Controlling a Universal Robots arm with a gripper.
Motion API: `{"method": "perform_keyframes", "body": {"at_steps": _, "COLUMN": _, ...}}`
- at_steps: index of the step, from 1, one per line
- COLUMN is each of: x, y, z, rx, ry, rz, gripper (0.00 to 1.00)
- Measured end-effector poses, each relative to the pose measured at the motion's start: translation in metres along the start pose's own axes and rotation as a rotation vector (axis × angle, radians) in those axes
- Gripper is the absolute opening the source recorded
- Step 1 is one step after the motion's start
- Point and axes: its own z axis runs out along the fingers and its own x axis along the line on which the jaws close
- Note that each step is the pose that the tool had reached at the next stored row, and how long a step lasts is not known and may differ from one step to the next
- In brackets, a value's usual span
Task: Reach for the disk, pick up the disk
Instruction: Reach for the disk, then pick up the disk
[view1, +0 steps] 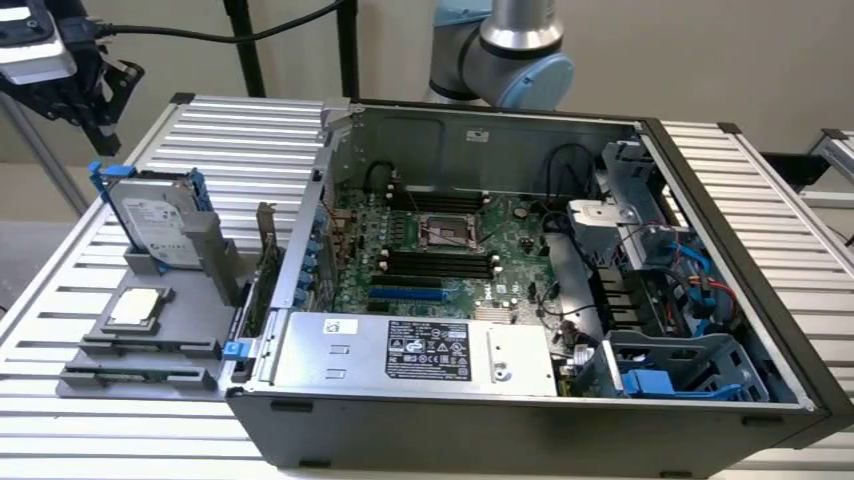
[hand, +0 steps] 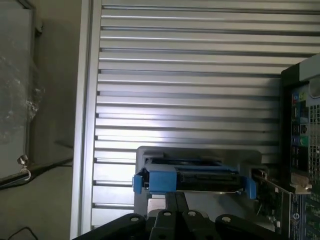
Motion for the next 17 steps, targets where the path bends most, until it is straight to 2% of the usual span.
{"method": "perform_keyframes", "body": {"at_steps": 2, "x": 0.0043, "y": 0.0036, "z": 0.0001, "rx": 0.0013, "ry": 0.0002, "rz": 0.000, "gripper": 0.11}}
{"method": "perform_keyframes", "body": {"at_steps": 8, "x": 0.0046, "y": 0.0044, "z": 0.0003, "rx": 0.0022, "ry": 0.0001, "rz": -0.003, "gripper": 0.11}}
{"method": "perform_keyframes", "body": {"at_steps": 17, "x": 0.0045, "y": 0.0045, "z": 0.0002, "rx": 0.0005, "ry": 0.0048, "rz": -0.135, "gripper": 0.11}}
